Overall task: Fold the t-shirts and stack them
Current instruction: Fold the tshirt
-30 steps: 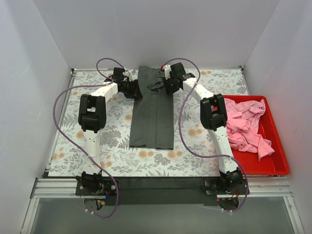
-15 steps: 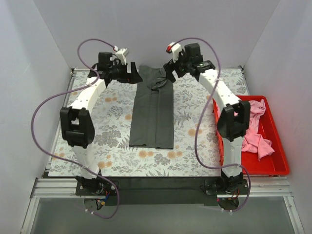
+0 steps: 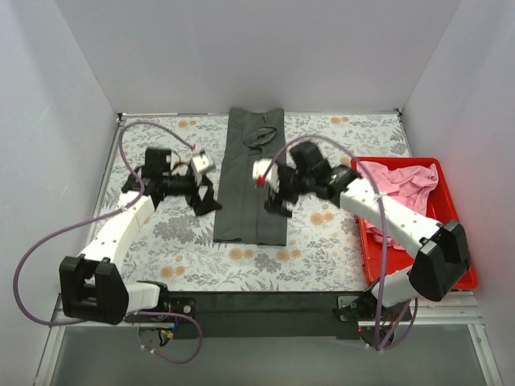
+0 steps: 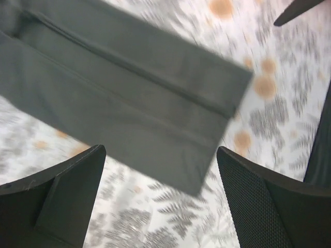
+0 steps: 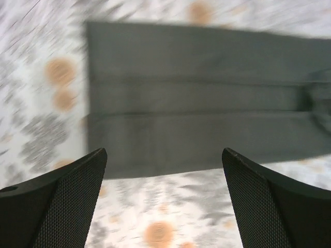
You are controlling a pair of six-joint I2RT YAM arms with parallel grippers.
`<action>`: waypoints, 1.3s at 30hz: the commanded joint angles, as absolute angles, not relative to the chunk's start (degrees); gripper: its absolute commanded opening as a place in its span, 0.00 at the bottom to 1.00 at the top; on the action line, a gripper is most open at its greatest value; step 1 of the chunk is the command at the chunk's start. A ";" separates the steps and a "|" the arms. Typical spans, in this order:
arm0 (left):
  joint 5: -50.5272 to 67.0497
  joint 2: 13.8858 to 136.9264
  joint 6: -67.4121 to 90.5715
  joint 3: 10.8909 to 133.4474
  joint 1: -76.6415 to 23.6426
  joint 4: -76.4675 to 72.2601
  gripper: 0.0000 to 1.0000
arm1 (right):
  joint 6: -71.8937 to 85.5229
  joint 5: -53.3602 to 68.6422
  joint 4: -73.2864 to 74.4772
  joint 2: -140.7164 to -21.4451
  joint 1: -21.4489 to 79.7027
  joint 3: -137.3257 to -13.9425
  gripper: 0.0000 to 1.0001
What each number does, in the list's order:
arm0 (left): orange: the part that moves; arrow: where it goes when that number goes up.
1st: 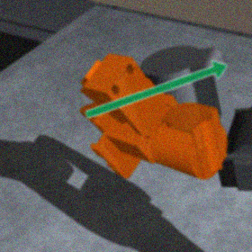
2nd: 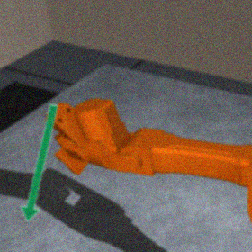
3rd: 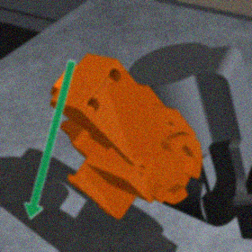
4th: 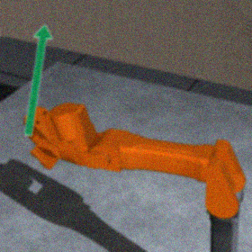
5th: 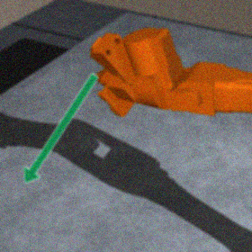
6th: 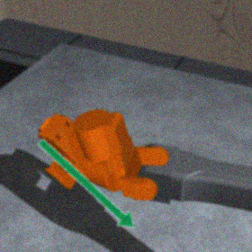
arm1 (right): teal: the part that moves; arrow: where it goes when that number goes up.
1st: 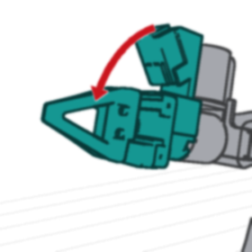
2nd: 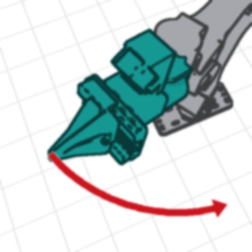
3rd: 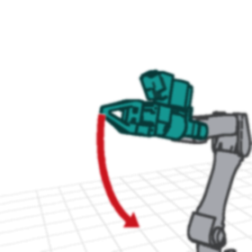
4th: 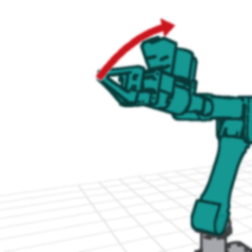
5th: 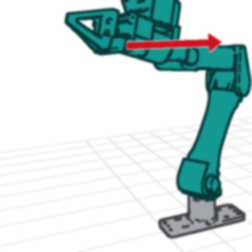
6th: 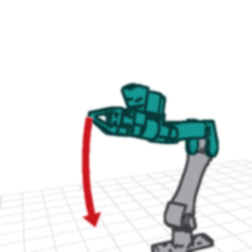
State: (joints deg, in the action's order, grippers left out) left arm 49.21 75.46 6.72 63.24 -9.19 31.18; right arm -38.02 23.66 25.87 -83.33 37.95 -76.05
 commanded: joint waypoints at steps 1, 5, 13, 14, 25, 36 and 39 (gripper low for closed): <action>53.88 66.30 -15.41 50.40 -11.50 39.19 0.88 | -44.12 20.23 28.05 -80.16 44.46 -65.06 0.98; 50.46 60.92 -17.59 39.04 -16.08 33.59 0.81 | -42.10 18.37 25.14 -81.99 50.61 -58.54 0.85; 44.57 67.93 -16.79 33.49 -19.69 24.01 0.60 | -41.13 14.77 17.49 -87.89 51.94 -51.86 0.56; 44.39 68.55 -16.96 33.31 -19.69 23.30 0.59 | -41.13 14.77 17.32 -88.50 51.94 -51.59 0.55; 40.52 73.56 -18.46 29.54 -20.91 15.13 0.56 | -41.22 14.16 14.86 -92.55 51.94 -49.31 0.44; 33.40 80.15 -21.36 27.77 -22.06 12.75 0.43 | -42.10 12.40 12.57 -95.97 51.86 -46.06 0.23; 32.61 80.95 -21.44 28.56 -22.15 13.18 0.27 | -42.36 12.13 12.74 -96.24 51.86 -45.53 0.09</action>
